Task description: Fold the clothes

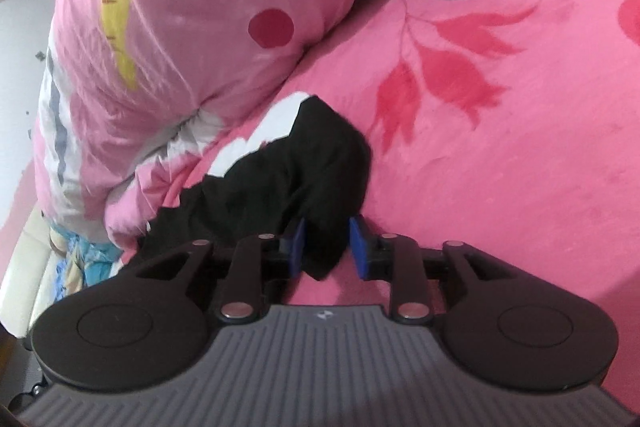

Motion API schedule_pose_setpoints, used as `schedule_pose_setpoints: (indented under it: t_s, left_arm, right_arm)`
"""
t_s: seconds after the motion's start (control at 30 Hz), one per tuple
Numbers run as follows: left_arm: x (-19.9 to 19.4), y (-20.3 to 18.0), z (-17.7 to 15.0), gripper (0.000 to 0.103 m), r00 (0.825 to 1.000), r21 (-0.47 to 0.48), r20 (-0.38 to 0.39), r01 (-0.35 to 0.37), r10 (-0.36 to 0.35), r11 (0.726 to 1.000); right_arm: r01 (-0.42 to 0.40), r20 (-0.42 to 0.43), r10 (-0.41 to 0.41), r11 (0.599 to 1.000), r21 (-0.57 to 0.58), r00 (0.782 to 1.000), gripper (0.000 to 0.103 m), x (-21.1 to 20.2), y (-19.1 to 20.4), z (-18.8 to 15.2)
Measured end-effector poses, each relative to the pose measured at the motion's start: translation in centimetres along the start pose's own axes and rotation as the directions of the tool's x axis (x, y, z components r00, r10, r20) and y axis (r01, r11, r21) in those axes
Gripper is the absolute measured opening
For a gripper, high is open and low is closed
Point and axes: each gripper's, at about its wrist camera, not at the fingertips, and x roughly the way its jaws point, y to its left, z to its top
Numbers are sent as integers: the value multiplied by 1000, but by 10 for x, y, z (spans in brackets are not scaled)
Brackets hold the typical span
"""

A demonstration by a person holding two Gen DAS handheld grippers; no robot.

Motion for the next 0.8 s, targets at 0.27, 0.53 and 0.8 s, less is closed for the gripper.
schedule_pose_setpoints:
  t_s: [0.27,0.53,0.8]
  left_arm:
    - [38,-12,-2,56,989,67,-108,-90,97,994]
    - [39,-4,-7,57,992,42,-108,-66,70,997]
    - [46,-14,11,57,995,132,-53,-79,86,988]
  right_arm:
    - [-116,104,109,991,68,989,4,-35,-12,7]
    - [107,225,-109,994,22,968,6,-61,-9,13]
    - [29,7,-29,999,44,1000,32,-37,-20,12]
